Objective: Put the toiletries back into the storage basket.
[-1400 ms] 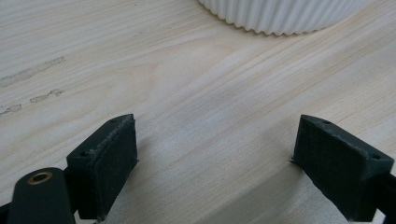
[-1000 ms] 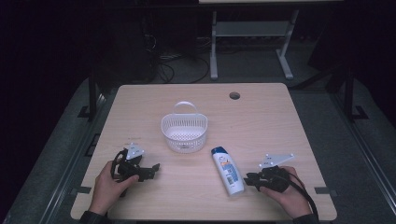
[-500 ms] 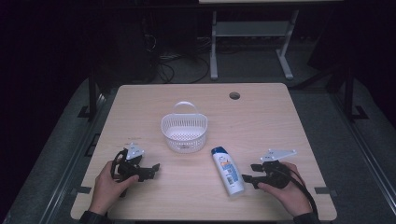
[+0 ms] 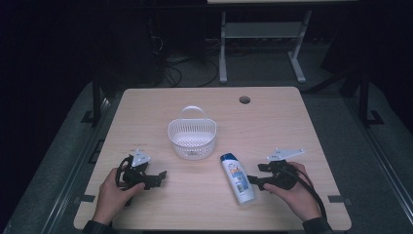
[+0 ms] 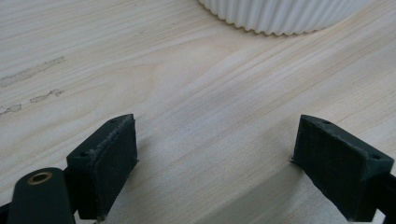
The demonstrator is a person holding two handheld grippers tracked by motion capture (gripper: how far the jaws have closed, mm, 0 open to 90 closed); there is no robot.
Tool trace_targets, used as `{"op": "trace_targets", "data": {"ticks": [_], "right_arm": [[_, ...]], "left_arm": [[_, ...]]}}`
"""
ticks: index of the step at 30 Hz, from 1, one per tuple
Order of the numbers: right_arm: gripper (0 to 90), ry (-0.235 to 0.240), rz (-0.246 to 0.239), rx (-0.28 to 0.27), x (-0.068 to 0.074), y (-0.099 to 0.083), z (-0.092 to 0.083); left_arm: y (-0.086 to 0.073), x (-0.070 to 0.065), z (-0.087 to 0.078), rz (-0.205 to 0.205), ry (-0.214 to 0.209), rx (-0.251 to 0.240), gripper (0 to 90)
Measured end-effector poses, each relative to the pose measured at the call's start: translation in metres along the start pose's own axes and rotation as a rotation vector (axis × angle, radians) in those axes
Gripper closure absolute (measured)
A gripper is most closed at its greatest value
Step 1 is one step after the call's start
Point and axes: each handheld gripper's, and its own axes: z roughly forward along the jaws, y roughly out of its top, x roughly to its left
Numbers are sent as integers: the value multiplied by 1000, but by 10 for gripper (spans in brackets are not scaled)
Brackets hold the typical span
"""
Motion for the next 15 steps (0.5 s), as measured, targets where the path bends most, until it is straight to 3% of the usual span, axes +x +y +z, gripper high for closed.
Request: {"op": "trace_targets", "data": {"ticks": [15], "right_arm": [[311, -20, 24, 3, 6, 26, 7]], "left_arm": [[0, 0, 0, 0, 0, 1, 127]]}}
